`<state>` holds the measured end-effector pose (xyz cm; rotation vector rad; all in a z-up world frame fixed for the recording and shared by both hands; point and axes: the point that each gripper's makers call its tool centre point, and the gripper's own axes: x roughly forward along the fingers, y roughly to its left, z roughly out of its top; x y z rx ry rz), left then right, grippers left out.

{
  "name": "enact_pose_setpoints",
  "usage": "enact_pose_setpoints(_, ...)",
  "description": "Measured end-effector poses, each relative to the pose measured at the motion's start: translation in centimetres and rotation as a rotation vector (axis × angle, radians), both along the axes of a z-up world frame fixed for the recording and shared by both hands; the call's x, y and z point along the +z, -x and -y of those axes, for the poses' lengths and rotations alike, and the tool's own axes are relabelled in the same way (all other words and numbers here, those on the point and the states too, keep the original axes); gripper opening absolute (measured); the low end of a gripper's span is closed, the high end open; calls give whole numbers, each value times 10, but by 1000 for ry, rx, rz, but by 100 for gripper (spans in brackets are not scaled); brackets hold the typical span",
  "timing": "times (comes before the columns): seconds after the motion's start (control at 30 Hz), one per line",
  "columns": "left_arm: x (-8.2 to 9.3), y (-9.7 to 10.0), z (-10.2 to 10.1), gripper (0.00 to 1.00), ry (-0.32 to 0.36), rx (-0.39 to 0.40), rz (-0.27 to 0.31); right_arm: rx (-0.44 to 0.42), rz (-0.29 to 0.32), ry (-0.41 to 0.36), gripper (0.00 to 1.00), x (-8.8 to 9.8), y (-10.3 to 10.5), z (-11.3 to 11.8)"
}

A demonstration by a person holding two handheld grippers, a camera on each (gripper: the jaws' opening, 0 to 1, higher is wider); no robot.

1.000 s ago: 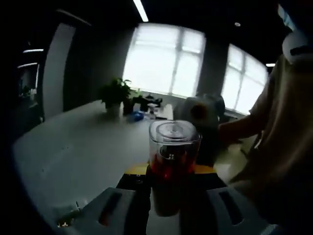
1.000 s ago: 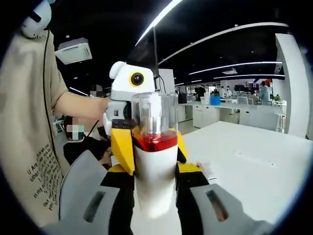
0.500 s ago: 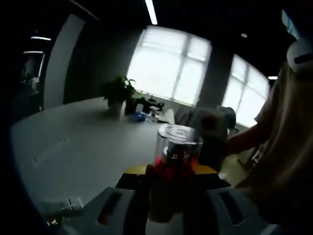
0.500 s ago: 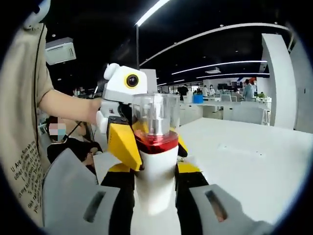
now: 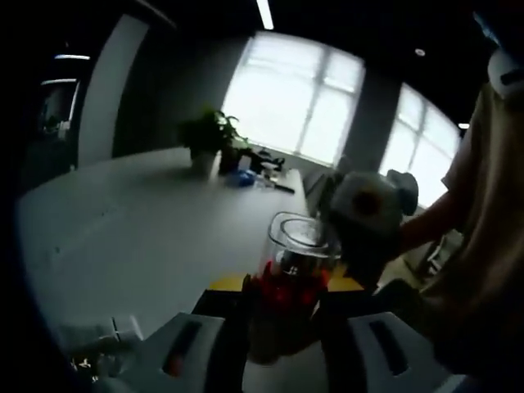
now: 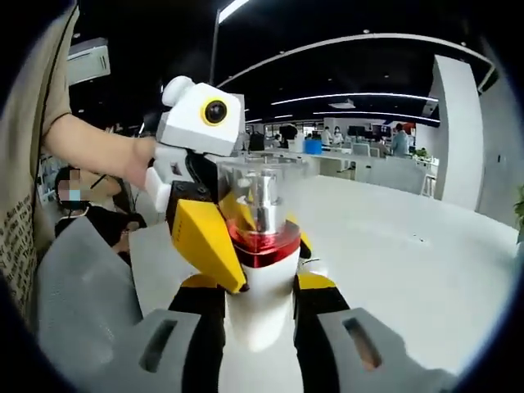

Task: Arrange the skincare products in the storage area until every visible bottle or jar stands upright without overlapping.

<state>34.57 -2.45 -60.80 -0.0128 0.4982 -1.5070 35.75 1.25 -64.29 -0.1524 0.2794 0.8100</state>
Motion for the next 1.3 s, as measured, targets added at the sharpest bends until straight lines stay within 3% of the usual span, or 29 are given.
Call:
enact_pose_setpoints(0.4,-40,-8,2,30,-67,-11,-6,-34,-25,83,31,-37,-5,7)
enact_pose_setpoints(0.6,-46,-13,6,30,-73,-2,-11,-64,-14,96,31,-46,-11,12)
enact_pose_setpoints(0.83,-60,-16,14,31,-130,1,23,-81,-26,108,31,-60,-17,18)
enact_pose_setpoints(1.1,-59,-37,18,31,-111,46,38,-96,-5,98,32,-56,-35,27)
enact_pose_setpoints(1.3,-58,-53,21,31,-104,74,37,-63,-4,131,32,-58,-51,29)
